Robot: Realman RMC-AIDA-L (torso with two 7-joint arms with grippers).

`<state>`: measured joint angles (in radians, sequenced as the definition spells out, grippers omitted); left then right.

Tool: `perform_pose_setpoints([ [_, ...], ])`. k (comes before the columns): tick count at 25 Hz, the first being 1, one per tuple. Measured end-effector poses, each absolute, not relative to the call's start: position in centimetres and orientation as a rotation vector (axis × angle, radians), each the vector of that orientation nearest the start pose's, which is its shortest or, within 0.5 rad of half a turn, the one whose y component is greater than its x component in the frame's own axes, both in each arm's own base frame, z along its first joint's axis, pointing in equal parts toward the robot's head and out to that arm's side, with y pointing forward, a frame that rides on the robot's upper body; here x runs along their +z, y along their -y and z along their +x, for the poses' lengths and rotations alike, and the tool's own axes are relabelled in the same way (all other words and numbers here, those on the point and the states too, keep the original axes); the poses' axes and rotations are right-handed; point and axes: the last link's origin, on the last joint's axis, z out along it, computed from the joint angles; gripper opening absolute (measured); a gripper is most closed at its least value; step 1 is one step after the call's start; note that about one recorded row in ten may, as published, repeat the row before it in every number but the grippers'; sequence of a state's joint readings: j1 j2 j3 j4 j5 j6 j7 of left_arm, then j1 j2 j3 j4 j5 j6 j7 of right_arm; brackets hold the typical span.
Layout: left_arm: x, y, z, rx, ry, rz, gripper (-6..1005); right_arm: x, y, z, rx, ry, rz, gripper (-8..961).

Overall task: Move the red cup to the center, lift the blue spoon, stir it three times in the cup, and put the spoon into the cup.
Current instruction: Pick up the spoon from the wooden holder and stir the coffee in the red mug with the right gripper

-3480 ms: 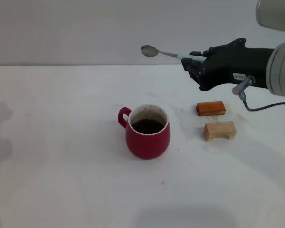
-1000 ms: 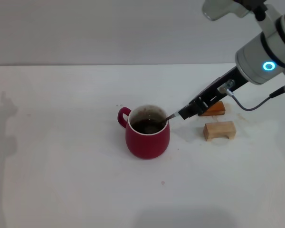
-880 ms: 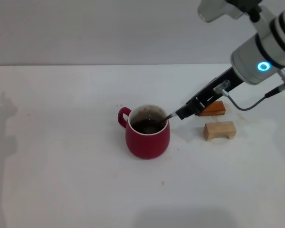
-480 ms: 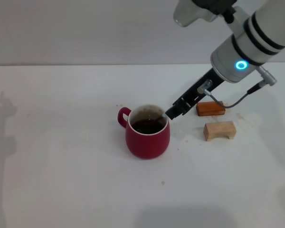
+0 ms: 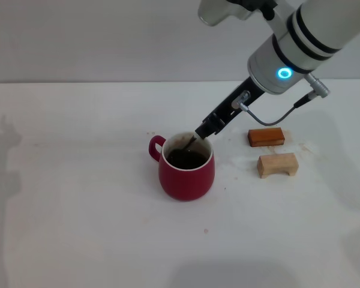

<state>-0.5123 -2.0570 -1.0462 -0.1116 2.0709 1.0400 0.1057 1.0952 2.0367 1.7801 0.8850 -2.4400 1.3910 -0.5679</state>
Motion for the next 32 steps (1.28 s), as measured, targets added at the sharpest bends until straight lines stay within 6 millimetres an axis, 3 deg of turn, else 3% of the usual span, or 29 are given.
perform_pose_setpoints([
  [12,3.6,-35.6,-36.5,-0.431,0.563,-1.31,157,-3.6,-42.5,7.2,-0.404,-0.75,-2.716,133],
  [21,3.6,-35.5,-36.6,-0.43,0.565,-1.308,157,-3.6,-41.5,7.9,-0.493,-0.777,-2.751,133],
  [32,3.7,-35.6,-36.6,-0.434,0.57,-1.295,157,-5.2,-40.8,5.9,-0.453,-0.691,-2.822,133],
])
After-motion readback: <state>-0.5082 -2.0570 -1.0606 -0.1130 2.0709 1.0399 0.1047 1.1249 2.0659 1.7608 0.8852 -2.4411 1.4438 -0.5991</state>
